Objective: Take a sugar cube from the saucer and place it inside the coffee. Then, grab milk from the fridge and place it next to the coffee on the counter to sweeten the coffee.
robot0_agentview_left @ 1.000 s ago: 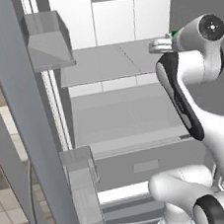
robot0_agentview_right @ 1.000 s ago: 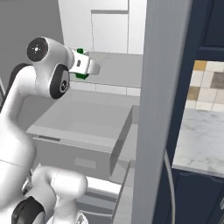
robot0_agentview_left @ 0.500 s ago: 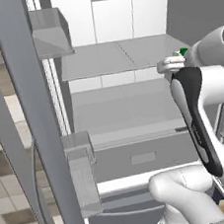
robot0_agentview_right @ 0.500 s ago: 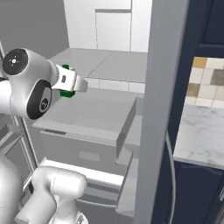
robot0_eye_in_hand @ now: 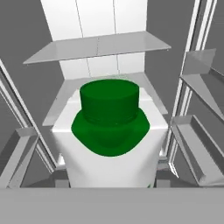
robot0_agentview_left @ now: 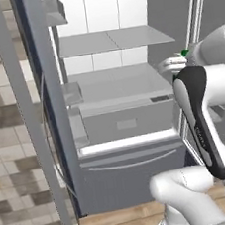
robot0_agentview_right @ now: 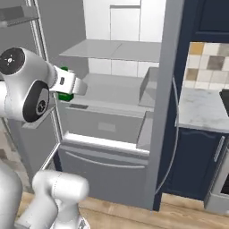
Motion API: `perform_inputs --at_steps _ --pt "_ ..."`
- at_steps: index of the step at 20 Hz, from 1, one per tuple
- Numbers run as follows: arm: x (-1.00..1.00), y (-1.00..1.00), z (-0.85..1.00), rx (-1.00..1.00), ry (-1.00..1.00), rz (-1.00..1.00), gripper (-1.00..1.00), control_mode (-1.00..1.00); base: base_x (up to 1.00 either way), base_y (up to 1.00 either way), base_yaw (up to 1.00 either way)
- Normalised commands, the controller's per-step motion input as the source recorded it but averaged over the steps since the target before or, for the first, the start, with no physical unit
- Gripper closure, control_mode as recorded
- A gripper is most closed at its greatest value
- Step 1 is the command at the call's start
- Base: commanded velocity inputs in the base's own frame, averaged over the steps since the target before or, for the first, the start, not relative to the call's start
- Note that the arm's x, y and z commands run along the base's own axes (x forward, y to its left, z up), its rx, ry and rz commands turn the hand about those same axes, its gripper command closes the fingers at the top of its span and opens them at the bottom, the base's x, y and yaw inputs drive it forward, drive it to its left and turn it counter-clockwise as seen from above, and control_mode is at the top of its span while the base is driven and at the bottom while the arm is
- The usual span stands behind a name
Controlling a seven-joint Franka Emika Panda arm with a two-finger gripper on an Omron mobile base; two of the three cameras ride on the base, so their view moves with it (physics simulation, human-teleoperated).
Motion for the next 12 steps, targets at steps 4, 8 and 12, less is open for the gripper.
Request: perform_inputs --at_steps 4,8,12 --pt "0.00 0.00 0.00 0.00 0.00 0.00 1.00 1.00 -1.00 0.00 -0.62" --pt "0.00 0.00 0.00 0.00 0.00 0.00 1.00 1.00 -0.91 0.00 -0.76" --pt "0.00 0.00 0.00 0.00 0.00 0.00 1.00 1.00 -0.69 0.00 -0.81"
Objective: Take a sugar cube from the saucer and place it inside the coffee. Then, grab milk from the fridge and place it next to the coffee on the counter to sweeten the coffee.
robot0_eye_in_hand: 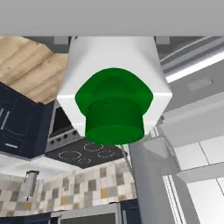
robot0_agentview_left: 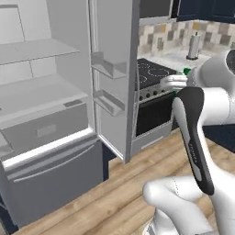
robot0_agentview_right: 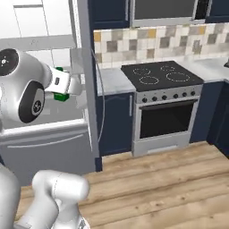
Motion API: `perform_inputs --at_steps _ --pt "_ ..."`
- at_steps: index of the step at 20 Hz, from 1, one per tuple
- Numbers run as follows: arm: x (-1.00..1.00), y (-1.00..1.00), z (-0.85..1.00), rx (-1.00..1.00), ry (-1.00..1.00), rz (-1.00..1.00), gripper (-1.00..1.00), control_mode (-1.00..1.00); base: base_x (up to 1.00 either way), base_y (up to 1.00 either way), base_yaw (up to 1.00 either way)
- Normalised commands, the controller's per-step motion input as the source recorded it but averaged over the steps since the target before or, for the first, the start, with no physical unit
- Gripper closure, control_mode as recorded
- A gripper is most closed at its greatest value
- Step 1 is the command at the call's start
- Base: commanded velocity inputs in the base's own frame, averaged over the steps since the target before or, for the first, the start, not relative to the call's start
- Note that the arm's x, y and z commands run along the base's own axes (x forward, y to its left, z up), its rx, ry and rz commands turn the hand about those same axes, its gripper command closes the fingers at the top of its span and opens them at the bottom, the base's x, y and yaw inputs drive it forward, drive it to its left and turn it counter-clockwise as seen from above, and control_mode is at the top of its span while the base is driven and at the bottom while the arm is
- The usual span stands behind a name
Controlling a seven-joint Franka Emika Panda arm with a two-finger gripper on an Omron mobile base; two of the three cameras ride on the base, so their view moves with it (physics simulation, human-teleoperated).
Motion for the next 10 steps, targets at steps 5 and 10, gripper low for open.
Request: perform_inputs --at_steps 5,10 --pt "0.00 0.00 0.00 0.00 0.00 0.00 1.00 1.00 -0.08 -0.30 -0.84" --pt "0.00 0.00 0.00 0.00 0.00 0.00 1.00 1.00 0.00 -0.57 -0.82"
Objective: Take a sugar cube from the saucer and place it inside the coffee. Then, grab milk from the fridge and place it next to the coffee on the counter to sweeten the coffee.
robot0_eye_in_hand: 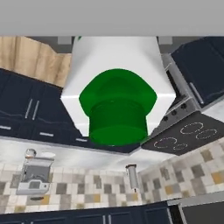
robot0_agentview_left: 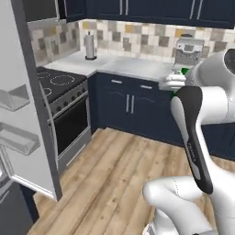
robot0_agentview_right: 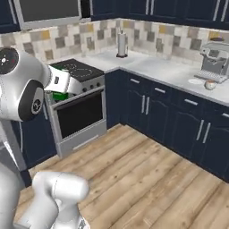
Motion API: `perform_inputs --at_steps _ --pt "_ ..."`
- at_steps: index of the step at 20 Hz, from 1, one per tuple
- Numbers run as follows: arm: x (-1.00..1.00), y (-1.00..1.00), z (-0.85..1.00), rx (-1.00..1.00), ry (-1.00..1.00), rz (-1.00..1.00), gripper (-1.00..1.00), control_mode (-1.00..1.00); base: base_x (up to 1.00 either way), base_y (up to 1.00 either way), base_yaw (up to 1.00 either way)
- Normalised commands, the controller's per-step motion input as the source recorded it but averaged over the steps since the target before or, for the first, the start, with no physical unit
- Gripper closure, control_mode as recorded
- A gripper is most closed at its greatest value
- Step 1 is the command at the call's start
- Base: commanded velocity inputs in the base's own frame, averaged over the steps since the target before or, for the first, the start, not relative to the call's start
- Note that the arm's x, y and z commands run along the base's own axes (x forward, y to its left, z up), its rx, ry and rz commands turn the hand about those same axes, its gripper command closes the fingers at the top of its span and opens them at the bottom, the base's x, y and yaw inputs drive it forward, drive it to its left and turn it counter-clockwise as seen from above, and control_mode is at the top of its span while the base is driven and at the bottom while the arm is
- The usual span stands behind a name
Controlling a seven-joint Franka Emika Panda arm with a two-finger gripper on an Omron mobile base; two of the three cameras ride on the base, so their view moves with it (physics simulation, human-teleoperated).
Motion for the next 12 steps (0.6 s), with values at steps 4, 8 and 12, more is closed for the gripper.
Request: perform_inputs --at_steps 4,8,12 --pt "0.00 0.00 0.00 0.00 0.00 0.00 1.00 1.00 0.07 -0.51 -0.80" --pt "0.00 0.00 0.00 0.00 0.00 0.00 1.00 1.00 0.78 -0.13 -0.61" --pt "0.00 0.00 0.00 0.00 0.00 0.00 1.00 1.00 1.00 0.07 -0.45"
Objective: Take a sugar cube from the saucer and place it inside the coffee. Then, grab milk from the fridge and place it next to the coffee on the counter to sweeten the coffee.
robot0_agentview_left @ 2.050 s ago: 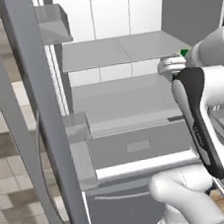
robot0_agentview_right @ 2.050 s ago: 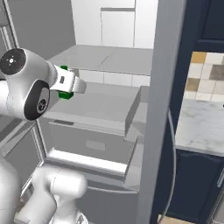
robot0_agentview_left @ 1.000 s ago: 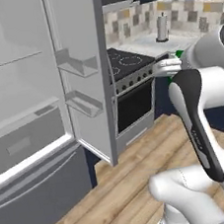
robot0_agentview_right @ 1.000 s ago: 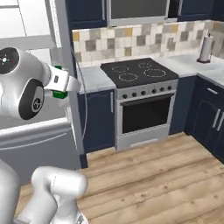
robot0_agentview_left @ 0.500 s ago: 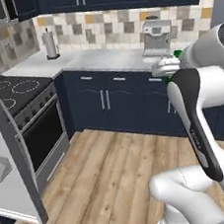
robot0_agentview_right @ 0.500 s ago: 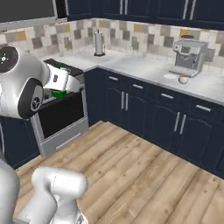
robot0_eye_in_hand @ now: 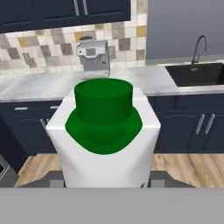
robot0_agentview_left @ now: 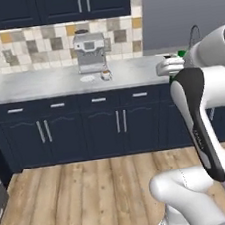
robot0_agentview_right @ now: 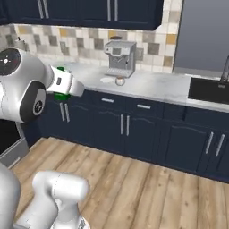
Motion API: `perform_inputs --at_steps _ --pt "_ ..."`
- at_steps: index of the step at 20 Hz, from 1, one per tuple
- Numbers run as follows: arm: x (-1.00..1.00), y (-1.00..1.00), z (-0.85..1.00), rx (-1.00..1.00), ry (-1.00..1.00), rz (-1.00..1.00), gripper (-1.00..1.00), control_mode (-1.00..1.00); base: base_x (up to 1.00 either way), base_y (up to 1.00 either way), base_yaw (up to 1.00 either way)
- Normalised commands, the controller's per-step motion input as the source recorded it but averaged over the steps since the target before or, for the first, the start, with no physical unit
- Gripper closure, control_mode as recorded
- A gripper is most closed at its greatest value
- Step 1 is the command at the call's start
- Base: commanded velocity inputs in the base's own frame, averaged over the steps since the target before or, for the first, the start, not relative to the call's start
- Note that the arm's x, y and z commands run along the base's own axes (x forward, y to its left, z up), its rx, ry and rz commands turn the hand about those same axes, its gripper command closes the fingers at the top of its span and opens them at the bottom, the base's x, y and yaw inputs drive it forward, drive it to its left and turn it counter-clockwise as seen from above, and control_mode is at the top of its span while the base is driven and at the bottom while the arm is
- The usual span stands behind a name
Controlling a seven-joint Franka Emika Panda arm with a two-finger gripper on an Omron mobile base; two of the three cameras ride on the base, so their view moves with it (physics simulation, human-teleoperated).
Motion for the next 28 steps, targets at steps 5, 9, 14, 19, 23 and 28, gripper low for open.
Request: perform_inputs --at_steps 5,9,14,19,23,28 --pt "0.00 0.00 0.00 0.00 0.00 0.00 1.00 1.00 1.00 0.31 -0.38" --pt "0.00 0.00 0.00 0.00 0.00 0.00 1.00 1.00 1.00 0.66 -0.20" --pt "0.00 0.00 0.00 0.00 0.00 0.00 1.00 1.00 1.00 0.60 0.01" --pt "0.00 0.00 0.00 0.00 0.00 0.00 1.00 1.00 0.95 0.03 0.00" --pt "0.00 0.00 0.00 0.00 0.00 0.00 1.00 1.00 0.77 0.00 0.00" --pt "0.00 0.00 0.00 0.00 0.00 0.00 1.00 1.00 0.56 0.00 0.00"
